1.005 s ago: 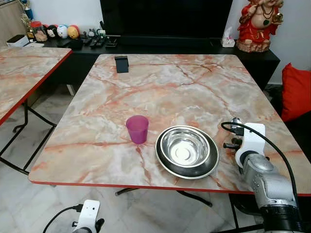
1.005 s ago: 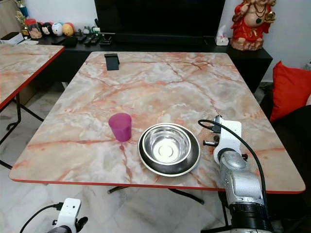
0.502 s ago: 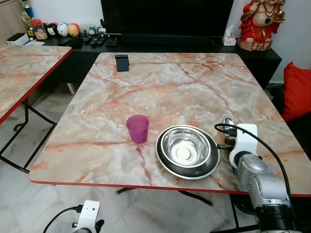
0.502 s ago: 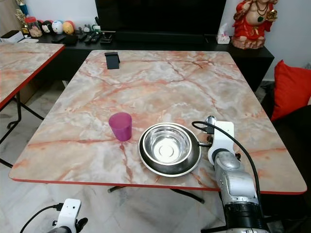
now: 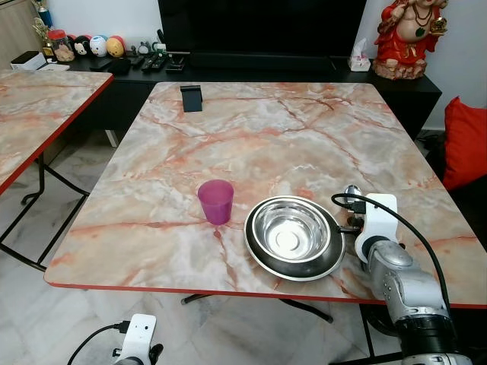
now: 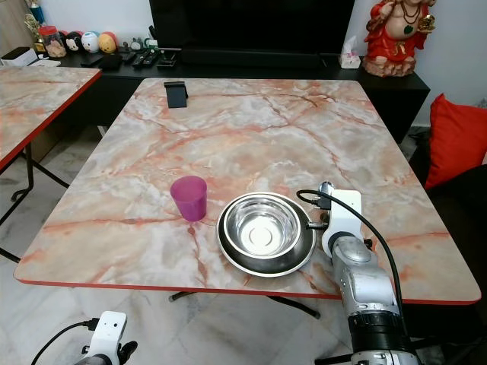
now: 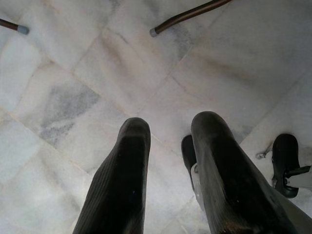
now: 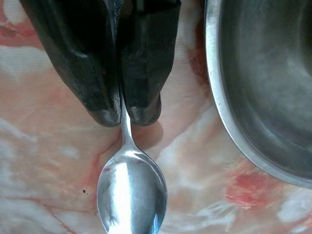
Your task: Setting the table
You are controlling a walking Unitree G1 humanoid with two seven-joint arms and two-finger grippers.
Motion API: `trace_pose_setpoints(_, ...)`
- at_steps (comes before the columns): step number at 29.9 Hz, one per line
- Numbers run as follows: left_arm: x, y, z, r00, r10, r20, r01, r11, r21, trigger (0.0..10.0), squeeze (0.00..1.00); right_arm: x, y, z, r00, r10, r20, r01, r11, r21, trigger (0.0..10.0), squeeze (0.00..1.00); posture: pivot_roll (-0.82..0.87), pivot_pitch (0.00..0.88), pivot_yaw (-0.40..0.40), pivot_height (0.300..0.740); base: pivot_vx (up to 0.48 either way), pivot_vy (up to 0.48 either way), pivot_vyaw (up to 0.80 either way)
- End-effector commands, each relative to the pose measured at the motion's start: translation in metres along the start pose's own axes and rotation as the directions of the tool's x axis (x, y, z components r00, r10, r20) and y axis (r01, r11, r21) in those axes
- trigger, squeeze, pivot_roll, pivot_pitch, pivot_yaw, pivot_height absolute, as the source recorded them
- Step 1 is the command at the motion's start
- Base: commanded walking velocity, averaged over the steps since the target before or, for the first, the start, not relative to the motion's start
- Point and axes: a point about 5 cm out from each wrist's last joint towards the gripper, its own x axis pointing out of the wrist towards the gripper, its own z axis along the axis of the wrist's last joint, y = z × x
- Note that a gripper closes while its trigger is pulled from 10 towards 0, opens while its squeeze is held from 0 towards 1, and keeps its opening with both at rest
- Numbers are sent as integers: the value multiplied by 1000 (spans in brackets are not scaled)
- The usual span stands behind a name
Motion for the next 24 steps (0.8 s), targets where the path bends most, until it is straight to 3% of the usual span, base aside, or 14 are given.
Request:
trace_pose_setpoints(1,0,-1,-2,1000,-2,-13,2,1000,-1,10000,0,1,2,1,1000,8,1,-8,1000,-8,10000,0,-19,0,-10,740,0,0,0)
trace_pose_setpoints(24,0,-1,-2,1000,-4,-17,4,1000,3,10000,0,4,3,-6,1000,2,-27,-2,1000,-26,10000,0,-11,0,-7,740,0,0,0)
